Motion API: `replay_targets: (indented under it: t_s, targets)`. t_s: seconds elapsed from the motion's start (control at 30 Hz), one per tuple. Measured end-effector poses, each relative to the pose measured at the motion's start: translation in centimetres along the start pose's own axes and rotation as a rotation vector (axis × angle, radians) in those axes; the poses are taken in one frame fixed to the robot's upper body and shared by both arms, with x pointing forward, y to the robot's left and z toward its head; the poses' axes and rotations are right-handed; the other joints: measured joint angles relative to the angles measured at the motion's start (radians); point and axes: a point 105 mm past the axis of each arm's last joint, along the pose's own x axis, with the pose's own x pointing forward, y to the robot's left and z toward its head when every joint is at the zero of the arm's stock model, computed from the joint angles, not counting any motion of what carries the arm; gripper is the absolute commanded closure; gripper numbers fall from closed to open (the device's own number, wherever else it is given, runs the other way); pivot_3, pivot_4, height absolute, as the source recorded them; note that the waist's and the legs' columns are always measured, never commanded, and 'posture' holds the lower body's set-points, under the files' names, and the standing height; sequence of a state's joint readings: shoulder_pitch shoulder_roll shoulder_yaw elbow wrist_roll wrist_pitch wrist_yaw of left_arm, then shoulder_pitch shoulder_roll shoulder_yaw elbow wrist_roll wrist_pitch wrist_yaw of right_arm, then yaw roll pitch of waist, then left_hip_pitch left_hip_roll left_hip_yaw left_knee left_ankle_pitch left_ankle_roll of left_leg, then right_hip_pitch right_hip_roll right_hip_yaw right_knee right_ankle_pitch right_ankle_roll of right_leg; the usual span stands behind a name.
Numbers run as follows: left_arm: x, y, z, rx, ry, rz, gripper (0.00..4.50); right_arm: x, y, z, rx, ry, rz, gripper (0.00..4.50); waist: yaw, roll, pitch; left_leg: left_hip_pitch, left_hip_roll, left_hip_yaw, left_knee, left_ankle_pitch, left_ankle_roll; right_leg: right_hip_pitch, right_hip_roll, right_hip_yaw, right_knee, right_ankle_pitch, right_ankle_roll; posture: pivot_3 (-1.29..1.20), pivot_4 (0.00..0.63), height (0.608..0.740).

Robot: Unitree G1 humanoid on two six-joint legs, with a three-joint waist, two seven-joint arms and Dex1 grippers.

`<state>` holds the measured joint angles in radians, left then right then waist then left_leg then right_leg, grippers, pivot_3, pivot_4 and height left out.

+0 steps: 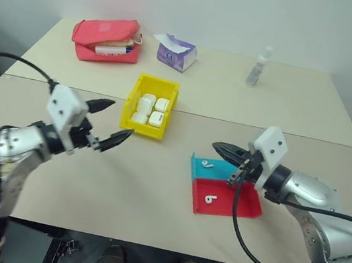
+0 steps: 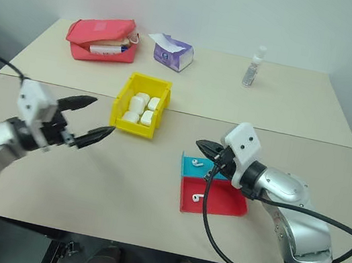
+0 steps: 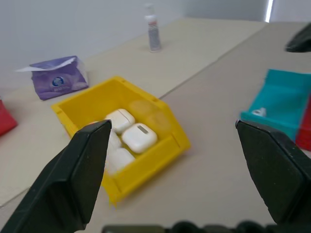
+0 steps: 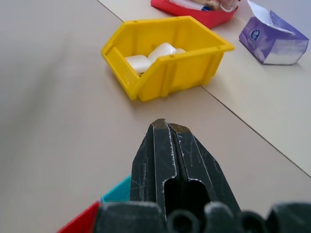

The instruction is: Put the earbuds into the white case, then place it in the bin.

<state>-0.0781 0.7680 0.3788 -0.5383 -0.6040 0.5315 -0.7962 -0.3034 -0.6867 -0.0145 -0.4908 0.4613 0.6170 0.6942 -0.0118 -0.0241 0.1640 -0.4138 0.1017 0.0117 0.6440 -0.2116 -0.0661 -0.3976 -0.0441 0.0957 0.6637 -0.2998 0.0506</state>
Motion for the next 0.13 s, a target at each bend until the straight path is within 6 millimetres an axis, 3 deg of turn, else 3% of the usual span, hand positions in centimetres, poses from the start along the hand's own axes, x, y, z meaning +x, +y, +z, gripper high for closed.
replay_targets:
  t_s: [0.13]
  targets:
    - [-2.6,-1.0,0.8,-0.011,0.042,-0.032,0.06,-1.4,0.4,0.4,0.028,-0.02,0.1,4.5,-0.003,0.0,0.0,0.008,0.0,0.0,-0.001,-0.001,0.001,0.007,0.0,0.0,-0.001,-0.001,-0.001,0.0,0.15,0.74]
